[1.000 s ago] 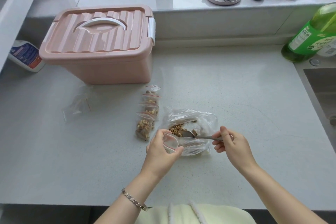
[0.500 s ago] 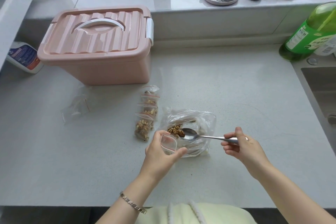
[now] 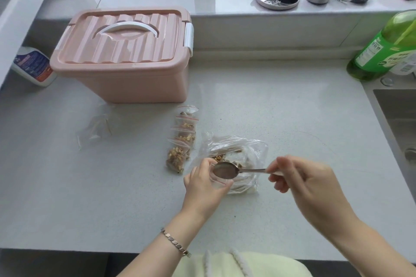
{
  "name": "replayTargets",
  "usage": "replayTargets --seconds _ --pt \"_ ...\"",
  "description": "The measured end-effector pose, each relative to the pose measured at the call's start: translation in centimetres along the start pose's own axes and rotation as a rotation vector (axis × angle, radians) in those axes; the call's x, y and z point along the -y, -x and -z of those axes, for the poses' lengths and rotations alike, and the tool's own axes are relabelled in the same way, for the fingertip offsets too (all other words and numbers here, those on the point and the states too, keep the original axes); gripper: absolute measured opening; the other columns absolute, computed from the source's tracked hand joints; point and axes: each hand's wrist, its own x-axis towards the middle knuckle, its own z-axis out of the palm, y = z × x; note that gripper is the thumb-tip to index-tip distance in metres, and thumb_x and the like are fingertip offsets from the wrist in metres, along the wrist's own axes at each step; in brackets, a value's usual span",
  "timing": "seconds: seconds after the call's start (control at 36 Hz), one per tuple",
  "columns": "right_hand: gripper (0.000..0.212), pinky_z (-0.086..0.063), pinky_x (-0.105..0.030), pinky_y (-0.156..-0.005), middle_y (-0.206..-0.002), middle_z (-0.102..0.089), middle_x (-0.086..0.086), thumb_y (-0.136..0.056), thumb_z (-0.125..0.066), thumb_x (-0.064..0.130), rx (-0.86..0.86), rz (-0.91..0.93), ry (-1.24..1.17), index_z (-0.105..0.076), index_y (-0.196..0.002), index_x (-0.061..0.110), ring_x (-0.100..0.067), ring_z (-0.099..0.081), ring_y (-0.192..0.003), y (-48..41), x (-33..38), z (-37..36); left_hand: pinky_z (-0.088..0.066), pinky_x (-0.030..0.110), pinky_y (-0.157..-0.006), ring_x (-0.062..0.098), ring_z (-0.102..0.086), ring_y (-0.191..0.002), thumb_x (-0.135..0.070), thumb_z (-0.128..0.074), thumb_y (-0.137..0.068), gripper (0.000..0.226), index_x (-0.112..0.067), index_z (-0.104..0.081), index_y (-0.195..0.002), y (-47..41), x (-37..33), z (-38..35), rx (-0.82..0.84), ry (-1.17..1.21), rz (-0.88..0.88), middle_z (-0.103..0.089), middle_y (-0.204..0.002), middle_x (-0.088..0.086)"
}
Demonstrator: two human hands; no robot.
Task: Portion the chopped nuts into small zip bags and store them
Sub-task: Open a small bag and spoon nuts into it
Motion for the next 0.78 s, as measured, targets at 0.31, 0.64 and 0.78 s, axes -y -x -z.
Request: replayTargets --seconds 0.31,0.64,0.78 --pt "0.045 -0.045 -0.010 -0.051 -0.073 -0.067 0.006 -0.087 -0.040 0.059 -0.243 -0.069 -0.033 -0.062 -0.069 0.025 -0.010 -0.061 -0.053 -0.7 -2.8 0.5 -0.044 0.046 -0.093 0.013 -0.056 -0.092 -0.034 -0.074 -0.073 0.035 -0.035 -0.043 -0.091 0.5 1.5 0.8 -0.075 0.119 0.015 -0.055 -0.093 -0.015" --pt "0.063 -0.052 -0.018 -0.058 -0.068 -0.068 0.005 -0.066 -0.041 0.085 -0.155 -0.292 -0.196 -0.065 -0.073 0.027 -0.009 -0.063 -0.059 0.3 -9.9 -5.2 -0.049 0.029 -0.080 0.016 -0.059 -0.092 -0.030 -0.073 -0.075 0.038 -0.040 -0.040 -0.091 0.2 2.2 0.9 0.008 0.149 0.037 -0.055 -0.101 -0.009" --pt "0.048 -0.054 -0.024 -0.057 -0.061 -0.066 -0.004 -0.080 -0.047 0.057 -0.098 -0.422 -0.323 -0.066 -0.074 0.014 -0.018 -0.063 -0.060 1.0 -10.3 -6.8 -0.050 0.038 -0.086 0.018 -0.058 -0.094 -0.031 -0.074 -0.074 0.039 -0.041 -0.041 -0.092 0.3 2.4 0.9 0.029 0.154 0.043 -0.055 -0.102 -0.009"
